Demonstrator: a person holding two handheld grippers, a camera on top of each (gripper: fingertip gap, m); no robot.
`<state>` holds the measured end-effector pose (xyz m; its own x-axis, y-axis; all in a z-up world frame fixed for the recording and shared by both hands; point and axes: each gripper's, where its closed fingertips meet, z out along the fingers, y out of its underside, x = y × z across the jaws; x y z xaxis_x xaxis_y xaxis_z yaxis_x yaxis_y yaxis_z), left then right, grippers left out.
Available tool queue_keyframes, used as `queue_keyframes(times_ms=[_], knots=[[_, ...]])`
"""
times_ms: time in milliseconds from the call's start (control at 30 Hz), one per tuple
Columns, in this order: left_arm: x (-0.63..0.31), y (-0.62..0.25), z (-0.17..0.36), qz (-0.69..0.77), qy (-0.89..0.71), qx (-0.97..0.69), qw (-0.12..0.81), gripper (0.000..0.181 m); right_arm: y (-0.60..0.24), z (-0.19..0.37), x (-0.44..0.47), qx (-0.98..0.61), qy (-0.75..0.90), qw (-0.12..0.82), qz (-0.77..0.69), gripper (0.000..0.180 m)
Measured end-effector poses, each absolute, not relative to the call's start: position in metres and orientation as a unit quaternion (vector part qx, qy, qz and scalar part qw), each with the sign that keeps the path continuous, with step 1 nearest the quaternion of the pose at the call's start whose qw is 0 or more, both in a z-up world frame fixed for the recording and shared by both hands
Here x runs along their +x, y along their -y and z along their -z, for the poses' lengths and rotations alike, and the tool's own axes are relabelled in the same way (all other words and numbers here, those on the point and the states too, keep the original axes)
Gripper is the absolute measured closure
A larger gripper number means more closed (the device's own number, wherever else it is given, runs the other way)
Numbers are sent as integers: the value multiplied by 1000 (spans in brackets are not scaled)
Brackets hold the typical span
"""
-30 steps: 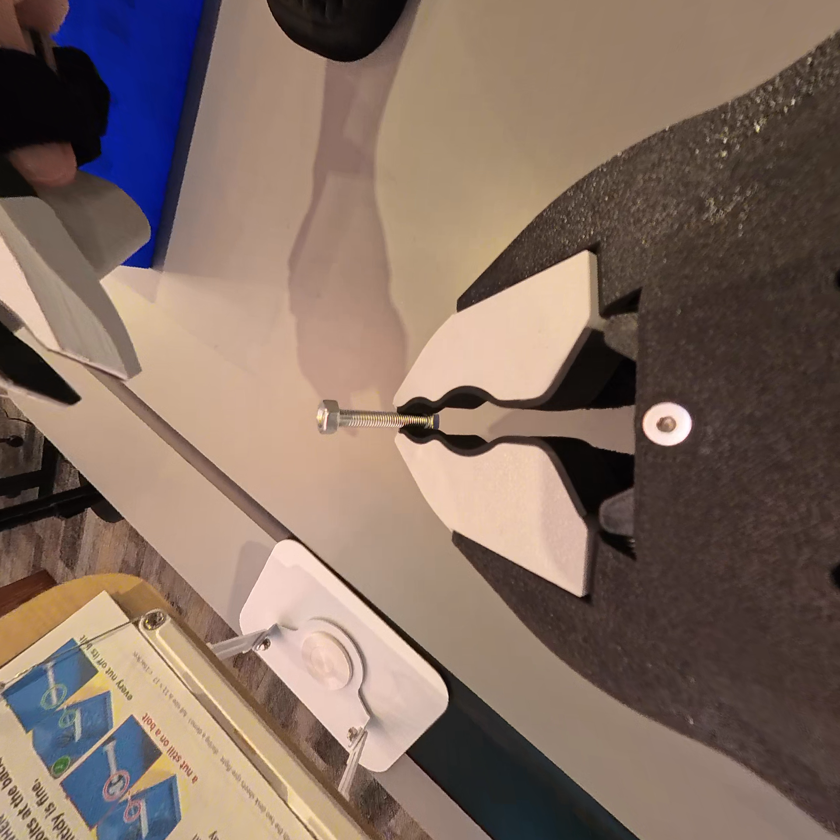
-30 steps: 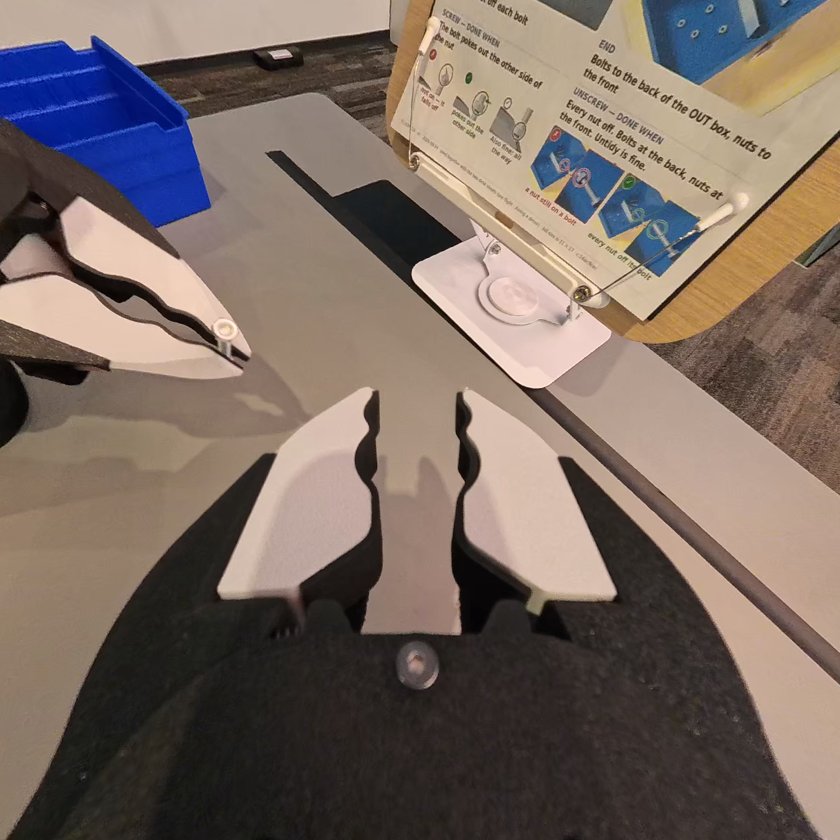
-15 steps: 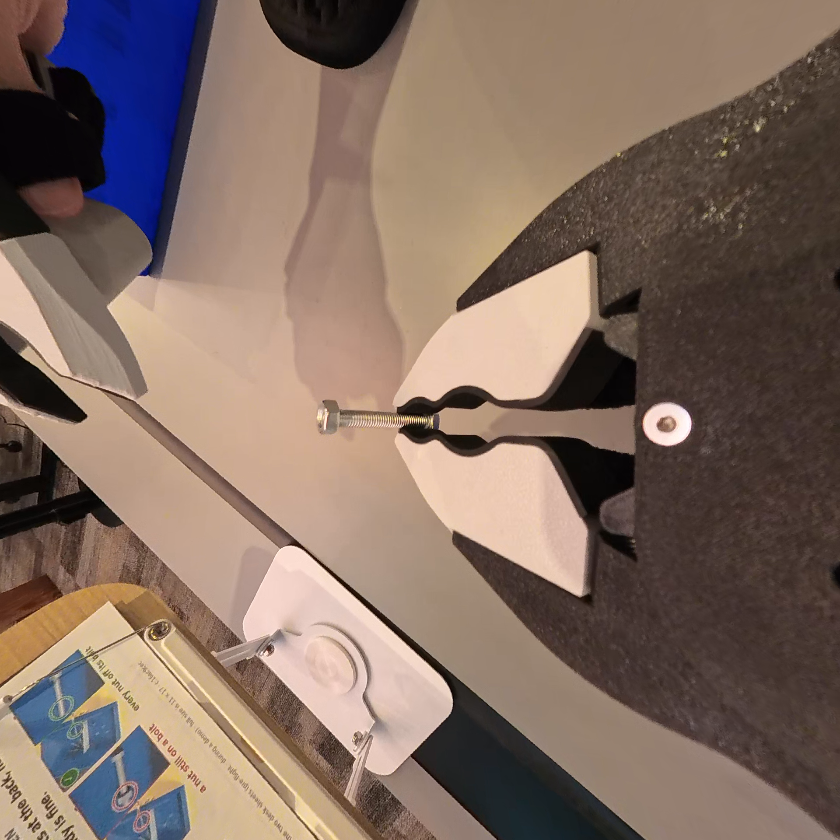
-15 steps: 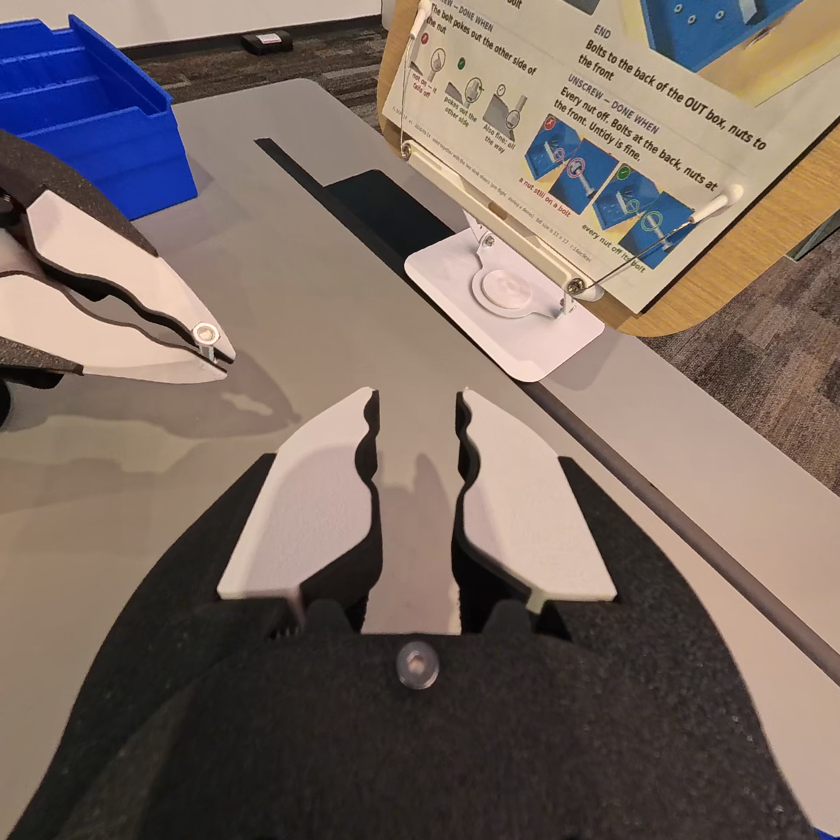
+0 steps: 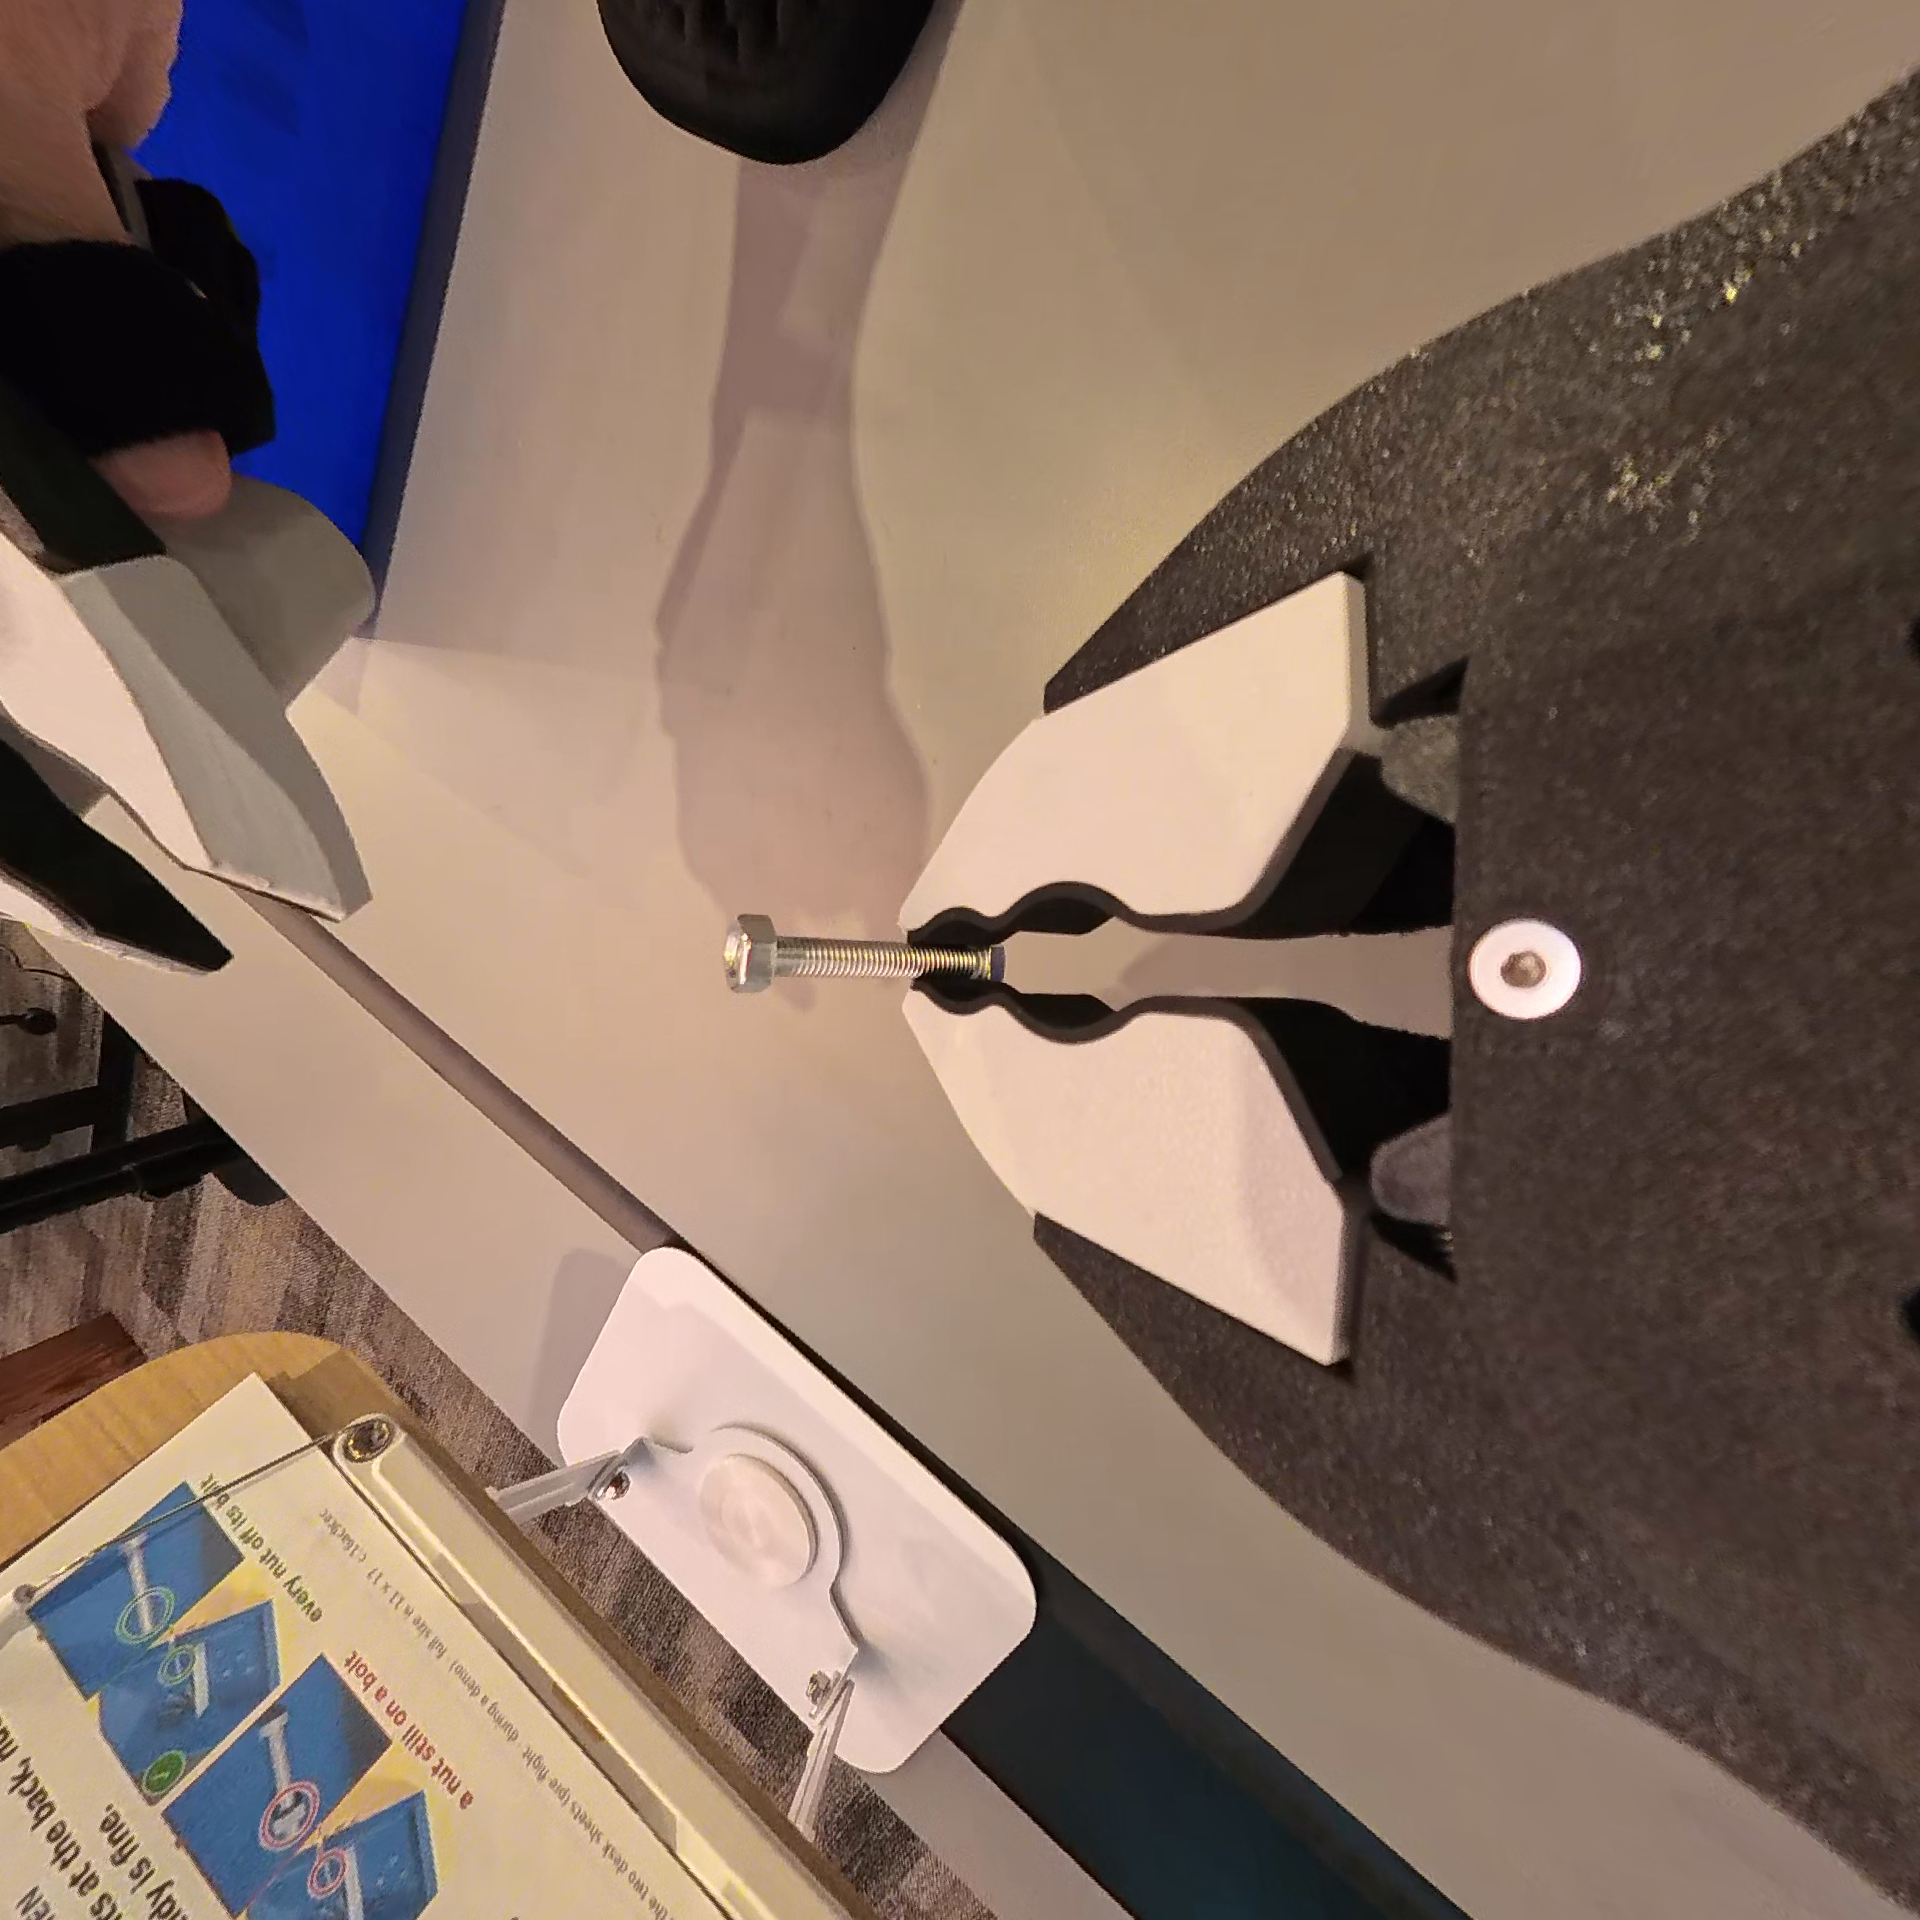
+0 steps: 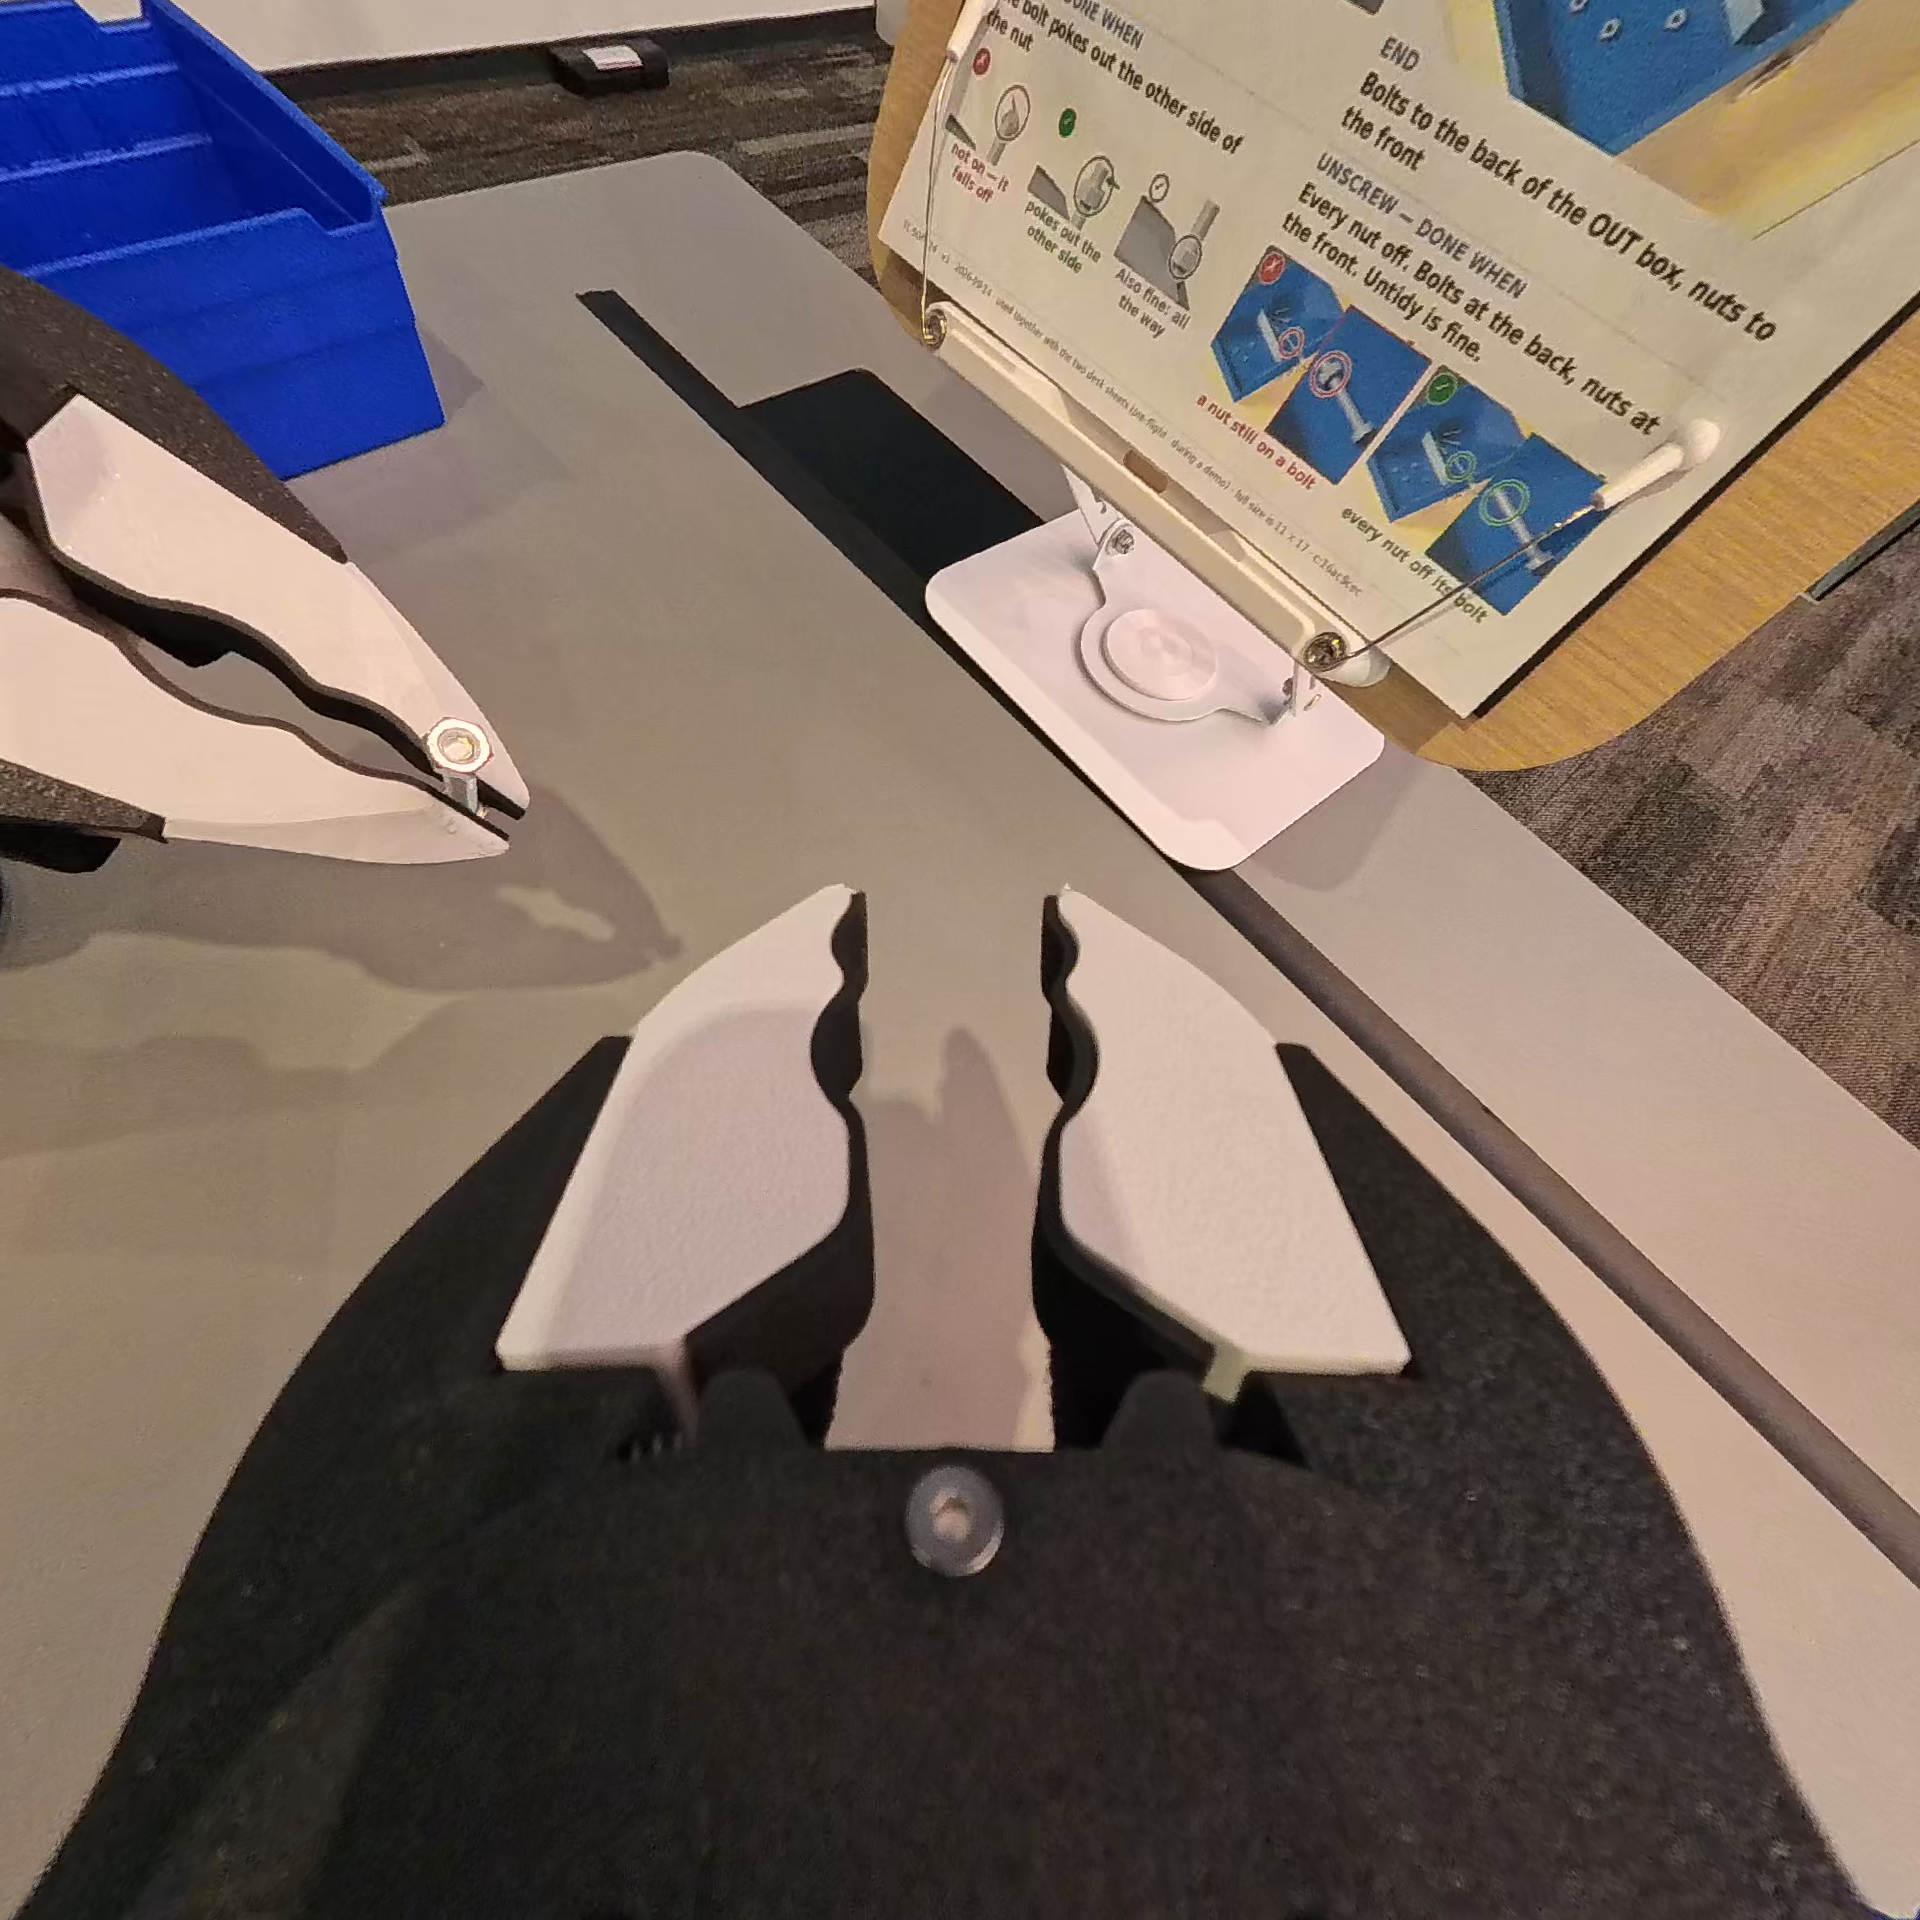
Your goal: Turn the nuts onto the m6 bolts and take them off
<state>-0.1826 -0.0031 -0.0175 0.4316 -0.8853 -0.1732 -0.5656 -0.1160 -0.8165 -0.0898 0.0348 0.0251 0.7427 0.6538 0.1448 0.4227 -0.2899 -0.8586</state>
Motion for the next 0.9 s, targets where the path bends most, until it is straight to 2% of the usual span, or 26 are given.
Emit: queue_keyframes(times_ms=[33, 600, 767, 900], knots=[[-183, 3, 17, 183, -501, -724, 437, 176, -35, -25, -90, -794, 339, 490, -118, 148], [-182, 4, 17, 189, -503, -722, 437, 176, -33, -20, -95, -794, 355, 480, -115, 148], [-176, 12, 21, 211, -525, -708, 422, 176, 12, -26, -135, -691, 508, 472, -202, 147], [-169, 29, 27, 230, -564, -689, 394, 176, 43, -25, -152, -616, 599, 469, -205, 147]])
